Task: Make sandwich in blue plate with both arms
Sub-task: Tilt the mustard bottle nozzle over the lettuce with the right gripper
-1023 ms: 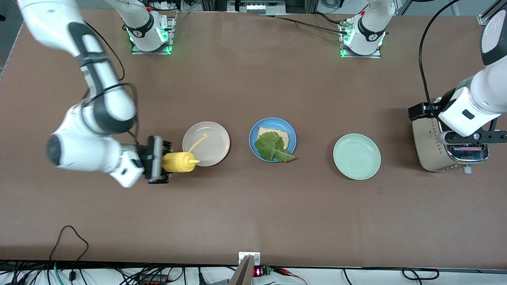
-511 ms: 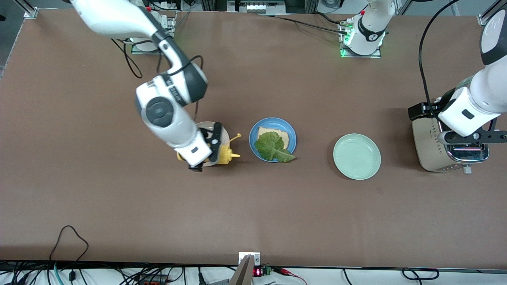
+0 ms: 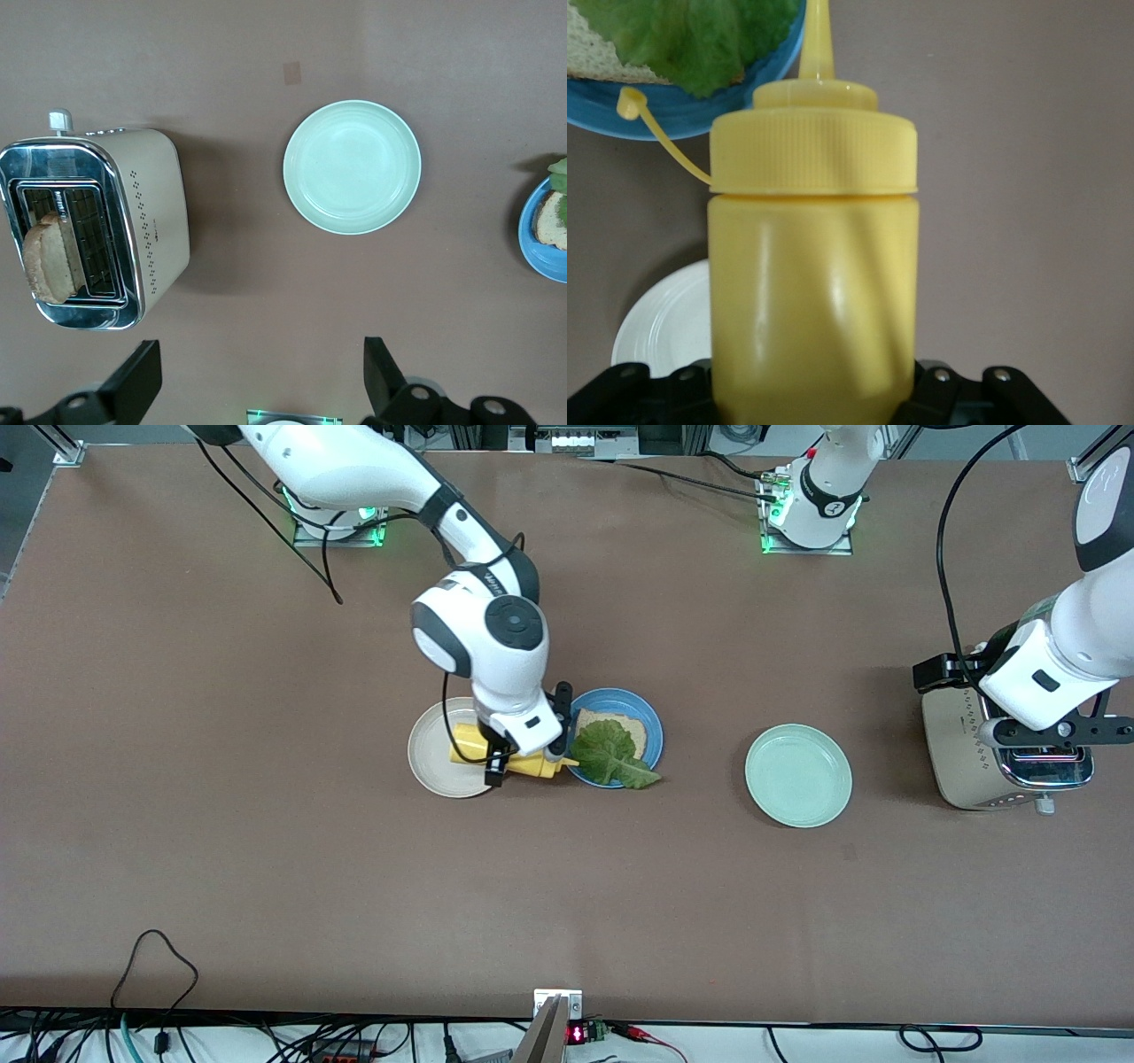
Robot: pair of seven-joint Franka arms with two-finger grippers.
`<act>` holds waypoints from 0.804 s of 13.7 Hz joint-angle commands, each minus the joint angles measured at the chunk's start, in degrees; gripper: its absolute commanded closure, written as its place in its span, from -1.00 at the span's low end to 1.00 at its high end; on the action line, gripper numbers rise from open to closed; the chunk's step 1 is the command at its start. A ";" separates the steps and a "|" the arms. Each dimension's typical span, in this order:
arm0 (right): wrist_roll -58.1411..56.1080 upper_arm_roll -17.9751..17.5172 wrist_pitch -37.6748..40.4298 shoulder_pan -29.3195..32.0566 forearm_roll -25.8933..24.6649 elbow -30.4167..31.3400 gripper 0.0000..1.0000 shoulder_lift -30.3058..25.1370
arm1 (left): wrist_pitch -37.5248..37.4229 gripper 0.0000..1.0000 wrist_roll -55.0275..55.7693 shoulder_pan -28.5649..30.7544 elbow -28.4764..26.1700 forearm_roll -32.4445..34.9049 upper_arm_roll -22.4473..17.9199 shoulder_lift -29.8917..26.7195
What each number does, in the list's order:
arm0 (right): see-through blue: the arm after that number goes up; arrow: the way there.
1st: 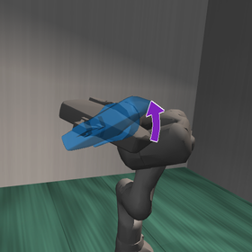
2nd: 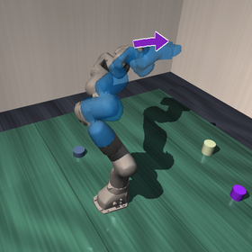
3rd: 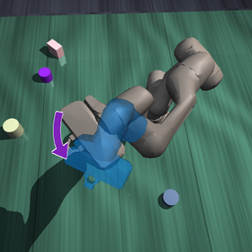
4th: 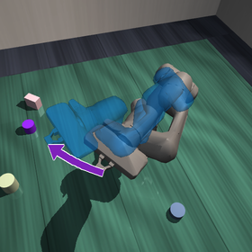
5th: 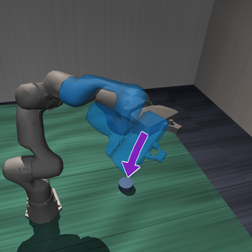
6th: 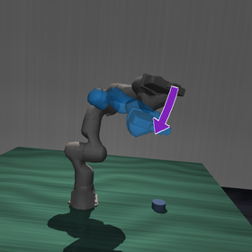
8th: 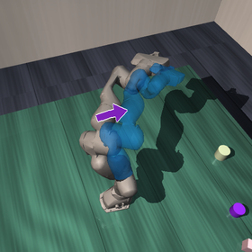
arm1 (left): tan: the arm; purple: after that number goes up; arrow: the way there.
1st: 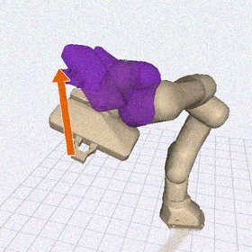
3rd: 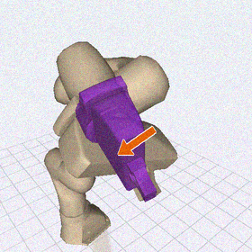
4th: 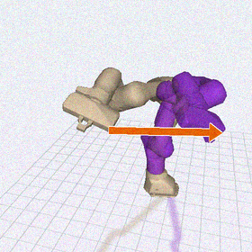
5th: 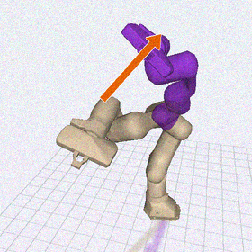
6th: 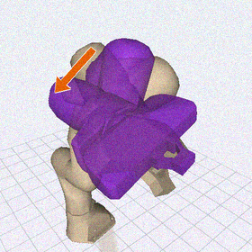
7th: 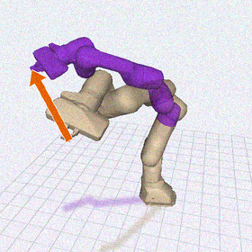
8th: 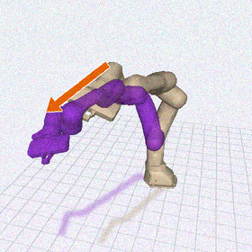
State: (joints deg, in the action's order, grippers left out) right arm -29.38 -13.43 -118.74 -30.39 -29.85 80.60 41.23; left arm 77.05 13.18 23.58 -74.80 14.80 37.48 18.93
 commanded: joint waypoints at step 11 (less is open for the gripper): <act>1.70 3.41 1.13 -2.15 -3.99 -1.41 0.62 0.44 | 0.20 -1.00 0.62 0.41 -1.58 -0.38 0.13 -1.88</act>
State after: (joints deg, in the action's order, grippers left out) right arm -27.01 -10.17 -118.67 -34.09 -34.00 79.47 43.44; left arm 77.06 13.41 23.40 -74.80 14.80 37.58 18.91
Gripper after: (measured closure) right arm 0.529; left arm 0.000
